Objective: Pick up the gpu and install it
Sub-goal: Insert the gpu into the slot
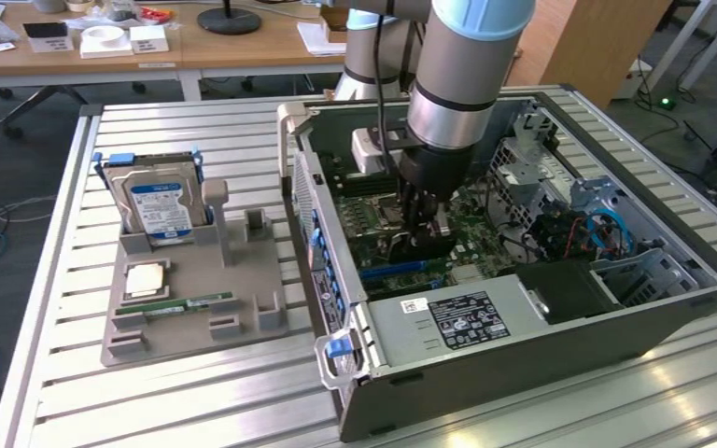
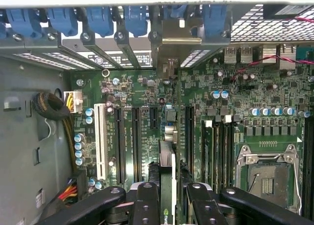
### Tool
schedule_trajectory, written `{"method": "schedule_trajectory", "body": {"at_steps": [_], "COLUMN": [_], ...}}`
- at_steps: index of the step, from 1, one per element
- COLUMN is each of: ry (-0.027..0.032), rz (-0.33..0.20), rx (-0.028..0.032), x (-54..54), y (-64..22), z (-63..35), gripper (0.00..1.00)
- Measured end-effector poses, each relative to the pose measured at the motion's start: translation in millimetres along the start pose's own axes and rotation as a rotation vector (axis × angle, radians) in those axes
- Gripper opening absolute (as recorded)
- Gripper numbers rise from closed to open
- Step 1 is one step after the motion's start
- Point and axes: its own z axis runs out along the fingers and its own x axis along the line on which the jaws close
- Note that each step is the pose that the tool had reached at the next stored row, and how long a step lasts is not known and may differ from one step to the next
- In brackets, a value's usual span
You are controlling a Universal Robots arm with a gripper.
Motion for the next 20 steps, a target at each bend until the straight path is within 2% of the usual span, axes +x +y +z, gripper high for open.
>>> {"method": "schedule_trajectory", "body": {"at_steps": [20], "ry": [0.0005], "rz": [-0.001], "rx": [-0.0003], "x": [0.3], "y": [2.2], "z": [10.9], "gripper": [0.26]}}
